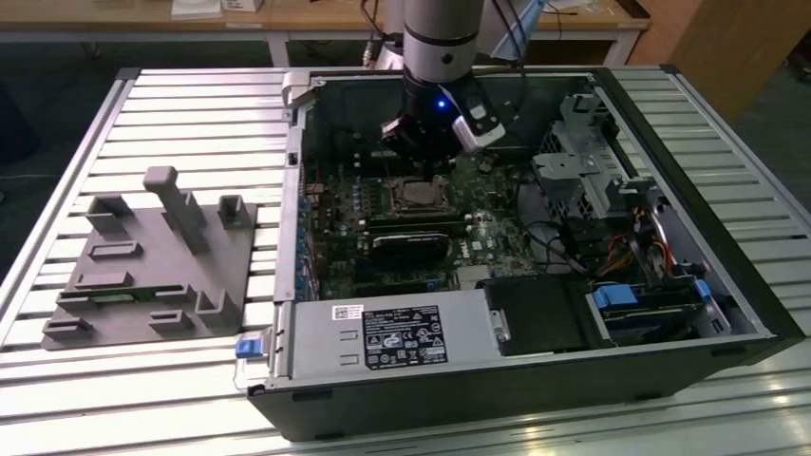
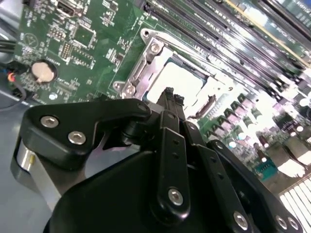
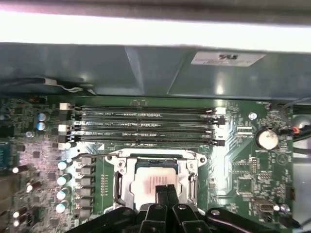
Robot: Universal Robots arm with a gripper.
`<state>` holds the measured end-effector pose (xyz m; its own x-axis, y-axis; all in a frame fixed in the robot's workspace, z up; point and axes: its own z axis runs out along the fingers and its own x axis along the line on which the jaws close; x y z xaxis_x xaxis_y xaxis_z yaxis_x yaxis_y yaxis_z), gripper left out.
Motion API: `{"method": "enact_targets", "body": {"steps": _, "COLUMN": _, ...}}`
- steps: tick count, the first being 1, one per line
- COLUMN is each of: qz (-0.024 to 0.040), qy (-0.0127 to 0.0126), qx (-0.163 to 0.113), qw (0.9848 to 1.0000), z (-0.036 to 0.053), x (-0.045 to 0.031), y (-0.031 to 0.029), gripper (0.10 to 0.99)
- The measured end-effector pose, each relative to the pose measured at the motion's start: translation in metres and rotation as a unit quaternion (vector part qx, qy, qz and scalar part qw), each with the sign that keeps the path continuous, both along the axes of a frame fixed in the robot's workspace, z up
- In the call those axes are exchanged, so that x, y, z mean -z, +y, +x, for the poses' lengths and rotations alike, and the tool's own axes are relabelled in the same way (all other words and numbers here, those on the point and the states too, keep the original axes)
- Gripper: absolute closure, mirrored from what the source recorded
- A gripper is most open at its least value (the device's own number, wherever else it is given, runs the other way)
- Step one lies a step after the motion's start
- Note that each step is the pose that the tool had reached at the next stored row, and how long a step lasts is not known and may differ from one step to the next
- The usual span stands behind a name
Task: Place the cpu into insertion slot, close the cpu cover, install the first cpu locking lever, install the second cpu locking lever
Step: 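Close the cpu cover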
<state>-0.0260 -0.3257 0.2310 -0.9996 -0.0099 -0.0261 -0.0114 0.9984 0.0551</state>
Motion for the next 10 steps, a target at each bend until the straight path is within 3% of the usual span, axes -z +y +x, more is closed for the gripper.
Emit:
{"method": "enact_targets", "body": {"steps": 4, "qz": 0.0000, "qy": 0.0000, "qx": 0.000, "qw": 1.0000, "z": 0.0000, "x": -0.0086, "y": 0.0000, "gripper": 0.980}}
{"method": "enact_targets", "body": {"steps": 10, "qz": 0.0005, "qy": -0.0012, "qx": 0.000, "qw": 1.0000, "z": -0.0029, "x": -0.0088, "y": 0.0000, "gripper": 0.980}}
